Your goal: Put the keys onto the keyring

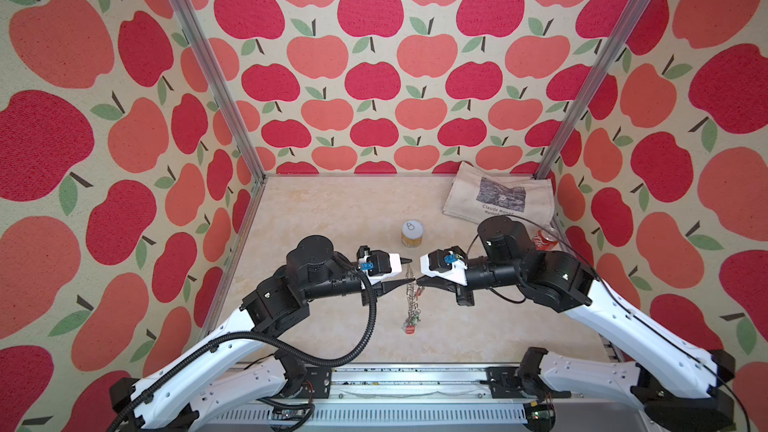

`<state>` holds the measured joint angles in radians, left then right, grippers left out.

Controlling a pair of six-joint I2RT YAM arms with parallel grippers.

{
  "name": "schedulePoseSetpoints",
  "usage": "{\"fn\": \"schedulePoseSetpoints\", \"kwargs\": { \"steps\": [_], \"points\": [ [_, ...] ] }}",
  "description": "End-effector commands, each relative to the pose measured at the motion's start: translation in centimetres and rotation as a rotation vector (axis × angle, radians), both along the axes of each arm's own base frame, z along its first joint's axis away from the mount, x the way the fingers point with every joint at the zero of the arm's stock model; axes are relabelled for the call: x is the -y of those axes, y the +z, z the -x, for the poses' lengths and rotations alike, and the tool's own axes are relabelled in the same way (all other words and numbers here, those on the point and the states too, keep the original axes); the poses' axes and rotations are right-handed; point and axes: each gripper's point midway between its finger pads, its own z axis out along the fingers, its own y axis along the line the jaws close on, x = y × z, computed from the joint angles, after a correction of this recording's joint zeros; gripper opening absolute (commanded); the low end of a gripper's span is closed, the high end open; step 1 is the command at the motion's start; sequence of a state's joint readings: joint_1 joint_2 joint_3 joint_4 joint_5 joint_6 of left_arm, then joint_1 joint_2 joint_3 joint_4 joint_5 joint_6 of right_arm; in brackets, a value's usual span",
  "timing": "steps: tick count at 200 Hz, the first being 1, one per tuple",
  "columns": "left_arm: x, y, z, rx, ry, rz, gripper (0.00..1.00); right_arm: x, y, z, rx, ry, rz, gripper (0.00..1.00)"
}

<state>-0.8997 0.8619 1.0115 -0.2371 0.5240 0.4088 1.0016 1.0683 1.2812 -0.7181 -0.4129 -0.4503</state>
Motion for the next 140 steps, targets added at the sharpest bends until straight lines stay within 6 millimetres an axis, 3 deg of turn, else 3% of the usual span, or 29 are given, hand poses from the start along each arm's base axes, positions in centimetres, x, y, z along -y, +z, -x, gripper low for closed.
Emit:
{"fn": "schedulePoseSetpoints", "kwargs": {
  "steps": [1,140],
  "points": [
    [-0.1,-0.8,0.8,-0.075,-0.035,-0.053,0.35,0.5,0.7,-0.1,0.045,-0.006,0.013,0.00],
    [1.2,-3.0,-0.2,-0.162,-0.036,-0.107,0.21,0.8,1.4,-0.2,0.068,-0.025,-0.013,0.00]
  ]
}}
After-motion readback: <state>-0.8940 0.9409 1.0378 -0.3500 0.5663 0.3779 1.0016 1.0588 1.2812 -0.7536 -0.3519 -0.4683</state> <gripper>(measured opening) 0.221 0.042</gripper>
